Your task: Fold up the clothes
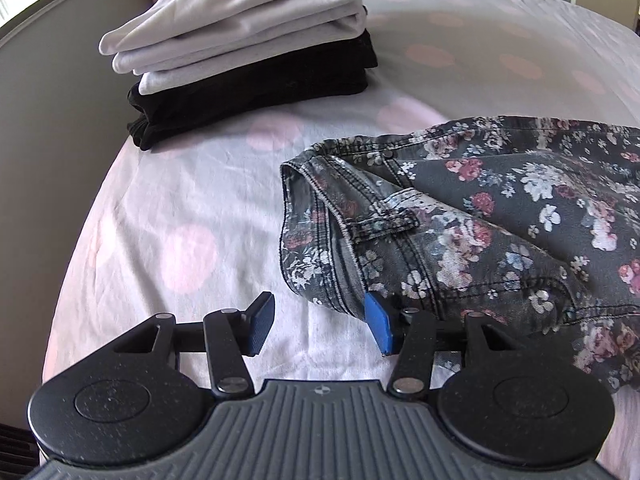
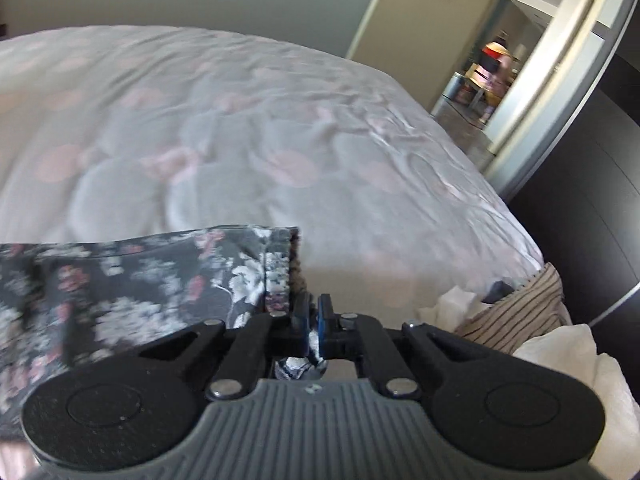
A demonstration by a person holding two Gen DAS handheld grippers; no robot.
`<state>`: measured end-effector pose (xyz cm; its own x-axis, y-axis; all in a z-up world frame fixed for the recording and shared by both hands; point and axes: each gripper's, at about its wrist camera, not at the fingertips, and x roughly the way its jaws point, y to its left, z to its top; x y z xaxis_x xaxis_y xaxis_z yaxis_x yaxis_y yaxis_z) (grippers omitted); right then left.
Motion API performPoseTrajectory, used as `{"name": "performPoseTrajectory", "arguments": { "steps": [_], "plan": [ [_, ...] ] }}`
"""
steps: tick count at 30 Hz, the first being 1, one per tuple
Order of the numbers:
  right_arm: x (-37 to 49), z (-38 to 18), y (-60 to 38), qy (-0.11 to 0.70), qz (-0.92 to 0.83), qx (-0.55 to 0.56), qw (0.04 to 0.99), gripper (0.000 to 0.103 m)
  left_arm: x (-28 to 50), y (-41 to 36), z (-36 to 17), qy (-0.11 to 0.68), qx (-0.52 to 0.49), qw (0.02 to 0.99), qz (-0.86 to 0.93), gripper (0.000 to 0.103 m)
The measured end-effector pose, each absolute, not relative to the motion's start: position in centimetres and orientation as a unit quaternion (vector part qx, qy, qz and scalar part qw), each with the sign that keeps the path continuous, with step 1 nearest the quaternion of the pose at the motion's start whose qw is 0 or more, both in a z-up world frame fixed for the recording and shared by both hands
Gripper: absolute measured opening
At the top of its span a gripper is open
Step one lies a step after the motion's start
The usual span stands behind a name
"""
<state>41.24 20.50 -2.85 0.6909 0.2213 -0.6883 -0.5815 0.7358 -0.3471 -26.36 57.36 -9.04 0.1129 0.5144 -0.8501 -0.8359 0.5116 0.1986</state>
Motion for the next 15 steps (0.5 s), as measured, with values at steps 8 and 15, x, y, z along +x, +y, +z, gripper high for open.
{"name": "performPoseTrajectory", "arguments": {
  "steps": [8, 15],
  "plan": [
    [39.7, -3.1, 19.1, 0.317, 0.226, -0.270, 0.881, 0.015, -25.4, 55.4, -5.6, 0.501, -0.145, 0.747, 0.412, 0.059],
    [25.9, -2.4, 17.6, 0.357, 0.410, -0.288, 0.788, 0.042, -24.4, 53.0, -4.6, 0.504, -0.118, 0.775, 0.363, 0.060]
  ]
}}
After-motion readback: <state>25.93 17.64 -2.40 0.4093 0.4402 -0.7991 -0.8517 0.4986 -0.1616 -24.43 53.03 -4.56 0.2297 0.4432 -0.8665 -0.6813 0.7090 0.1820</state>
